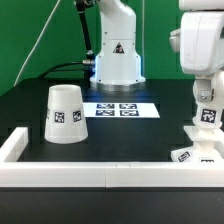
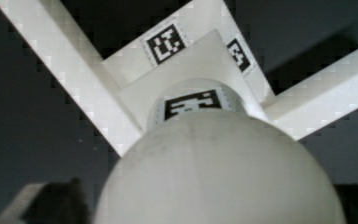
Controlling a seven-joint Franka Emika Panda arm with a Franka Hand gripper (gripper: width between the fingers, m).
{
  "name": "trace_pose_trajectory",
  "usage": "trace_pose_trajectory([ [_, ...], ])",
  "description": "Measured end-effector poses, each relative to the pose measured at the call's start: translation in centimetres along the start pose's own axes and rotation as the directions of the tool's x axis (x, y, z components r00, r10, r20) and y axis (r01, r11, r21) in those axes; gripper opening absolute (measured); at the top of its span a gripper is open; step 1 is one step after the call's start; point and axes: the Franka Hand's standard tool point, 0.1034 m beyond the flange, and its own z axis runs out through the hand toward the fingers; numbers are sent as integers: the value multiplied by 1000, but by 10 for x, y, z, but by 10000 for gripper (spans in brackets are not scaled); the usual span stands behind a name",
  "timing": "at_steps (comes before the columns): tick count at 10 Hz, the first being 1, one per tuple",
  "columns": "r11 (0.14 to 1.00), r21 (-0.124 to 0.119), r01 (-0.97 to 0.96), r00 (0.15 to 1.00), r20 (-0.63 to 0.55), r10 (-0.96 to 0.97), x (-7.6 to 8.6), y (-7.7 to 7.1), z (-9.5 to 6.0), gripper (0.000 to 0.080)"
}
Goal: Assemble lamp
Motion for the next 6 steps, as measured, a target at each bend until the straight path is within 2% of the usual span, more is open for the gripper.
trace_pose_trajectory([
  [1, 1000, 0, -1, 1000, 0, 1, 0, 0, 0, 577],
  [4, 998, 0, -66, 998, -1, 66, -1, 1, 0, 577],
  [6, 960, 8, -280, 960, -26, 280, -4, 3, 0, 577],
])
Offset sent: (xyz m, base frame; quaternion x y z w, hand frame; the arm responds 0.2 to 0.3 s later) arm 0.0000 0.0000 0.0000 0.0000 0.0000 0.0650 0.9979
